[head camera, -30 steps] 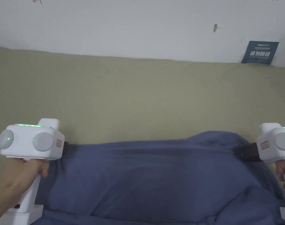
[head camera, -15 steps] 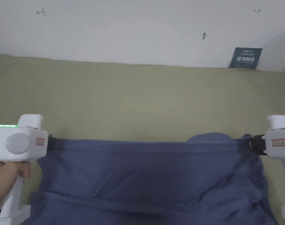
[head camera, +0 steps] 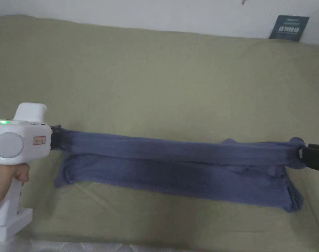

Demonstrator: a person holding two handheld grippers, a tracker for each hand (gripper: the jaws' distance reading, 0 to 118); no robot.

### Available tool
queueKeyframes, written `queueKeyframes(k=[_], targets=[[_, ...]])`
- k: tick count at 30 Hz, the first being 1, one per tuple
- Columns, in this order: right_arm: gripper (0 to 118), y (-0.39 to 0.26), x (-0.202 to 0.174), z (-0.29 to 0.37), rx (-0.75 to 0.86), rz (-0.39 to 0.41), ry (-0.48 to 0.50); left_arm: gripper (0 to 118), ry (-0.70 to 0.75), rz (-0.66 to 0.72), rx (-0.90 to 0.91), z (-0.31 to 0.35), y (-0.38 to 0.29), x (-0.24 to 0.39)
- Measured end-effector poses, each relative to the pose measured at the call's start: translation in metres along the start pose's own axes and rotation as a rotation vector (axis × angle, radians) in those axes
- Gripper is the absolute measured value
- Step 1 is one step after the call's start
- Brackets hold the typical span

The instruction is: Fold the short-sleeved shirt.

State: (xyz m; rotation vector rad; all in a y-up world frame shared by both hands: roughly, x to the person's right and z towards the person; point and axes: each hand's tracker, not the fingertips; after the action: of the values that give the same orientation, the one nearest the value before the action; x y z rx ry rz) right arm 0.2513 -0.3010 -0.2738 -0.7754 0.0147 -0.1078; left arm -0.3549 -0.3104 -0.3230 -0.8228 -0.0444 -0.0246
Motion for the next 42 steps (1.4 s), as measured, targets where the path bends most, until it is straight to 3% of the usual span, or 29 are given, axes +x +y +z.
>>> queueKeyframes(k=[14, 17, 18, 19, 20, 21, 22, 27, 28, 29, 30, 31, 32, 33, 38, 42], targets=[[9, -0.07, 0.008, -0.023, -0.128, -0.047, -0.015, 2, -0.002, 0.048, -0.071, -0.019, -0.048, -0.001], [13, -0.071, 0.002, -0.024, -0.137, -0.013, -0.038, 3, -0.007, 0.041, -0.072, -0.019, -0.048, 0.0], [23, -0.07, -0.001, -0.022, -0.141, -0.016, -0.057, 5, -0.002, 0.039, -0.07, -0.016, -0.048, 0.001], [58, -0.069, -0.002, -0.018, -0.124, -0.025, -0.075, 26, 0.012, 0.036, -0.068, -0.014, -0.047, 0.003], [92, -0.067, -0.004, -0.015, -0.109, -0.026, -0.08, 64, 0.028, 0.026, -0.064, -0.012, -0.047, 0.003], [118, -0.064, -0.009, -0.011, -0.094, -0.025, -0.081, 103, 0.026, 0.026, -0.056, -0.011, -0.047, 0.003], [111, -0.061, -0.016, 0.005, 0.005, -0.027, -0.086, 118, 0.035, 0.028, -0.032, -0.005, -0.047, 0.005], [116, -0.046, -0.063, 0.014, 0.053, -0.029, -0.014, 115, 0.033, 0.022, 0.061, 0.021, -0.038, 0.014], [107, -0.043, -0.078, 0.015, 0.069, -0.021, -0.023, 108, 0.033, 0.029, 0.086, 0.026, -0.037, 0.016], [86, -0.042, -0.09, 0.017, 0.119, -0.005, -0.028, 94, 0.044, 0.023, 0.11, 0.031, -0.035, 0.019], [53, -0.042, -0.104, 0.018, 0.169, 0.022, -0.037, 65, 0.051, -0.008, 0.125, 0.032, -0.032, 0.022], [10, -0.042, -0.115, 0.013, 0.204, 0.045, -0.068, 11, 0.066, -0.034, 0.139, 0.033, -0.03, 0.025], [8, -0.044, -0.123, 0.01, 0.256, 0.045, -0.102, 0, 0.067, -0.031, 0.146, 0.034, -0.029, 0.026], [7, -0.047, -0.134, 0.01, 0.331, 0.027, -0.105, 0, 0.068, -0.015, 0.17, 0.037, -0.027, 0.025], [7, -0.05, -0.173, -0.002, 0.405, 0.033, -0.118, 0, 0.038, -0.001, 0.173, 0.034, -0.021, 0.018], [7, -0.051, -0.201, -0.003, 0.487, 0.103, -0.159, 0, -0.203, 0.275, -0.047, -0.002, -0.003, -0.039]])
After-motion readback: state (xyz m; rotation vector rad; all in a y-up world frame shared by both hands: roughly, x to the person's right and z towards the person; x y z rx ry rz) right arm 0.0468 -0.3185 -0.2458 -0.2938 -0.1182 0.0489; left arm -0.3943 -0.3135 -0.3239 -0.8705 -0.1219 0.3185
